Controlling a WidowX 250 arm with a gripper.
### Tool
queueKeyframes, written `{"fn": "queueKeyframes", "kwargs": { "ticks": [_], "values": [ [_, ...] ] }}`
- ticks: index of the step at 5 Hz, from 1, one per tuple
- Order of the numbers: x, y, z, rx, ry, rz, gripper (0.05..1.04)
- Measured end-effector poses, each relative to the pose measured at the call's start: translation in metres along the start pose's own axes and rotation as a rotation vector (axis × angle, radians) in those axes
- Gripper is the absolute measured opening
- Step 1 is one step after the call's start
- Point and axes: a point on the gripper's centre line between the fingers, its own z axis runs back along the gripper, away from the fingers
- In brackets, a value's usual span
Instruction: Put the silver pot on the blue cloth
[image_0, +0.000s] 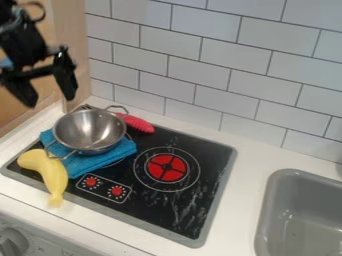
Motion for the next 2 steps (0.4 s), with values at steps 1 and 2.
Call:
{"fn": "queueKeyframes", "kwargs": {
  "ticks": [1, 2],
  "values": [
    [-0.0011, -0.0003, 0.0001, 0.002, 0.003, -0.002, 0.999],
    [-0.0014, -0.0005, 0.0004, 0.001, 0.006, -0.001, 0.999]
  ]
}}
